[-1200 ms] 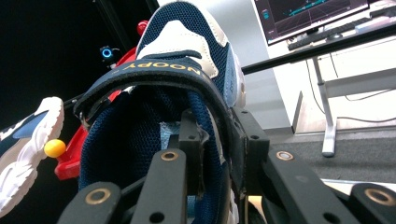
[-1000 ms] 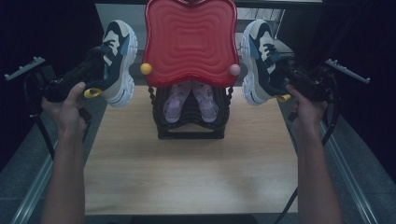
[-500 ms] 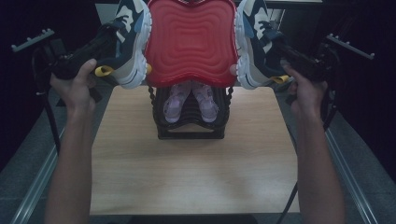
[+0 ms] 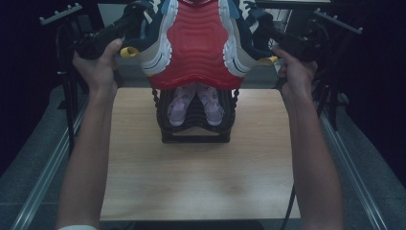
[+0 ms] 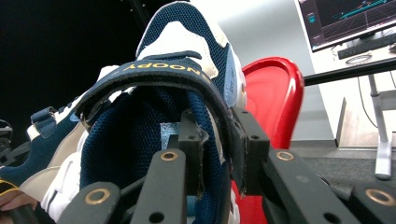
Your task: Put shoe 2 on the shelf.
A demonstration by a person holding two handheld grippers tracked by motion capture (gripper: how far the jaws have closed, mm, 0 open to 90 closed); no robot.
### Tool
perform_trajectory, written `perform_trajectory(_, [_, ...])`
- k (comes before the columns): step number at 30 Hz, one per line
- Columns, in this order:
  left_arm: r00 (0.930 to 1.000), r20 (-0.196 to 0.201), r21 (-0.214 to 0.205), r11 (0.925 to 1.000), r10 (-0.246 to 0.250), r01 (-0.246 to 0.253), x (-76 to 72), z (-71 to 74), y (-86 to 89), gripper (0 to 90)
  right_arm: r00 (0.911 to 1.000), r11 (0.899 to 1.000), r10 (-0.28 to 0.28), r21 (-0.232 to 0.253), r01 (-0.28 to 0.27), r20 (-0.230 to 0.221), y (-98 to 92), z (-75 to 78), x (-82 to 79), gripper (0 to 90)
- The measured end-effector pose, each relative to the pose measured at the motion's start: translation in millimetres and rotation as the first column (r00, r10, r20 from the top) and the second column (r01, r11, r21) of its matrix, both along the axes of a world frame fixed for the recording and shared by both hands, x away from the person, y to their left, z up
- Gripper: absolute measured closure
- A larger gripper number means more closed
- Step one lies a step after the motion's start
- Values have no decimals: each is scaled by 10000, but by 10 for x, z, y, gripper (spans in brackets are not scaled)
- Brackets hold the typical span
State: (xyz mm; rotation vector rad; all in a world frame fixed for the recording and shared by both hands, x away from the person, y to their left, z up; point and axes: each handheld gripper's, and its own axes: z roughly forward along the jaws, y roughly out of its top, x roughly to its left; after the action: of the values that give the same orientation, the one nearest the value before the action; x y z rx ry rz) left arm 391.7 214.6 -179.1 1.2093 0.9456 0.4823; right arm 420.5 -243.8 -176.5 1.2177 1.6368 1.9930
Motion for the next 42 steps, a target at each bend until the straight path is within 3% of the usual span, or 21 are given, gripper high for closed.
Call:
perform_trajectory(10, [9993,67,459,9983,363,-366,220,-38,-191,715,9997,9975,-212,-678,201,-155,303,50,196,754])
perform_trajectory(21, [9987,-8,1203,9914,516,-511,384,-149,-276,714,9978,9837,-620,-1705,568,-253,473,-15,360,752])
perform_trajectory(31, [9990,-226,1812,9828,391,-344,432,-239,-391,710,9943,9515,-1066,-2906,1007,-43,595,-30,362,733])
perform_trajectory(37, [9982,-416,2147,9761,428,-329,473,-315,-452,692,9952,9410,-977,-3263,898,-79,709,-35,394,679])
perform_trajectory(39, [9980,-493,2116,9769,399,-286,500,-345,-449,674,9964,9408,-848,-3297,782,-57,742,-51,410,649])
perform_trajectory(42, [9985,-553,1687,9856,-8,101,527,-363,-415,619,9982,9403,-580,-3369,488,-173,785,-73,426,595])
